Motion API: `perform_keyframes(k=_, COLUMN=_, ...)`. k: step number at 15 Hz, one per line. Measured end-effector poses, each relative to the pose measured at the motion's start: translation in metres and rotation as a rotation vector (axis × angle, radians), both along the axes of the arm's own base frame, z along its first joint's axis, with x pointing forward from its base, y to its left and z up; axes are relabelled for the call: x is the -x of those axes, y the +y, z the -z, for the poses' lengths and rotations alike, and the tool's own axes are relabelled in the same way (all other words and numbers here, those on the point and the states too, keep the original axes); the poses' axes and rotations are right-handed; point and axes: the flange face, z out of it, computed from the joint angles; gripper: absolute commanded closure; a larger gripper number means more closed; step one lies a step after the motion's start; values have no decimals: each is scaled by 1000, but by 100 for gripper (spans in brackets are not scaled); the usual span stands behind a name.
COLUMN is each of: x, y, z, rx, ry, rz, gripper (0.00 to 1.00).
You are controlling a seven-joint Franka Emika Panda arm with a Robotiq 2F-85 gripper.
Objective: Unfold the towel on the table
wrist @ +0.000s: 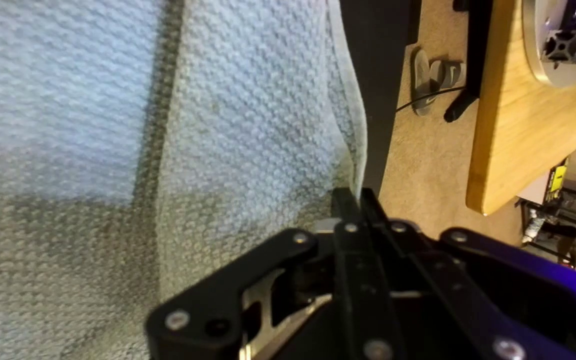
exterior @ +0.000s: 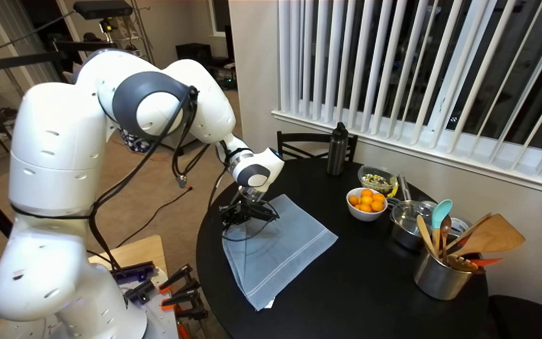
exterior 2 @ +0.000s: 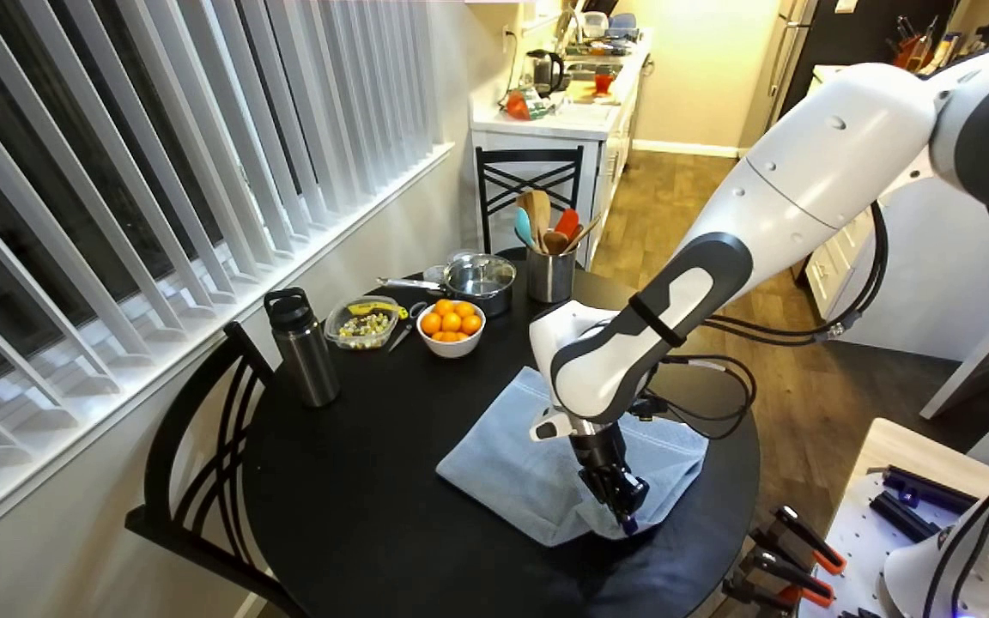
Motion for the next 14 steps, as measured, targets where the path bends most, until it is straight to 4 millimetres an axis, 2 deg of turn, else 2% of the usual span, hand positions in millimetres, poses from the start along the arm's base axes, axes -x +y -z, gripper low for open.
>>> perform_keyframes(k=11, x=23, y=17, z=-1, rx=11, ry=74, rz=-65, gripper=98)
perform_keyframes(k=12, x=26, y=18, z=-2, rx=15, ry=87, rz=-73, gripper=71)
perform_keyframes(k=13, x=28, y=19, z=-2, rx=18, ry=101, rz=-81, gripper=70)
perform_keyframes(k=14, x=31, y=19, z=-3, rx=23, ry=116, rz=-87, gripper=64)
